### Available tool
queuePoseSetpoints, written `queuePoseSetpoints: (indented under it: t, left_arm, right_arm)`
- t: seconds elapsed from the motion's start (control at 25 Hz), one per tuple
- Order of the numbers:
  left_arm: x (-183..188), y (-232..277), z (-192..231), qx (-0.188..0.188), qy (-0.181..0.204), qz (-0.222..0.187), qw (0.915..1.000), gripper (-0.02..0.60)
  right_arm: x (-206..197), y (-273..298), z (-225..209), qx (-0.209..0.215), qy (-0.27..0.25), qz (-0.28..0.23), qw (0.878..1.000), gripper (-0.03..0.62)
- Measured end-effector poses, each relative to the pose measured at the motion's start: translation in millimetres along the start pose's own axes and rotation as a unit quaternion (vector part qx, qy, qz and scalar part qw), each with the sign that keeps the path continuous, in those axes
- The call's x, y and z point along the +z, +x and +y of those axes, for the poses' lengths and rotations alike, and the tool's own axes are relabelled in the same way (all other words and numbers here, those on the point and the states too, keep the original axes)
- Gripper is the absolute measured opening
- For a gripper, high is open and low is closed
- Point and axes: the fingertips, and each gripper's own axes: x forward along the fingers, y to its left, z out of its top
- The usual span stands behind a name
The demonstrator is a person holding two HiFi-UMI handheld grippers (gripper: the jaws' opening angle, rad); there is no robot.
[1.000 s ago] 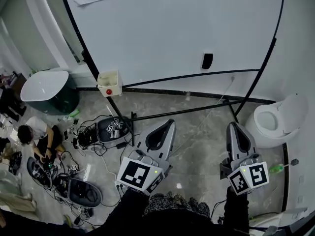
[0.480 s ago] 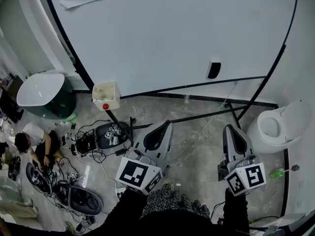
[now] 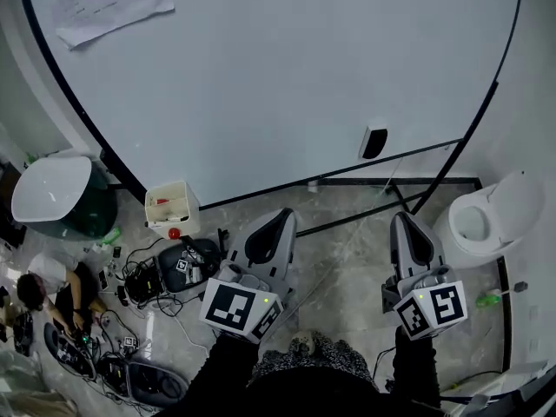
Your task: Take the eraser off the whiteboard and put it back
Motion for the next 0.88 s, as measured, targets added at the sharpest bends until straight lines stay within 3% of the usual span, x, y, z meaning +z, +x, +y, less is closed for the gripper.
queuePoseSetpoints:
  t: [0.4, 0.88]
  left_arm:
    - [-3.6, 44.5, 13.1, -0.020, 0.000, -0.002, 0.9998, 0.006]
    - [-7.9, 106.8, 25.8, 0.008, 0.016, -0.001, 0.9998, 0.006]
  right_arm:
    - [-1.3, 33.7, -25.0, -0.014, -0.004, -0.002, 1.000, 0.009]
    - [-24.8, 96.9, -72.7, 0.032, -0.003, 0.016, 0.999, 0.011]
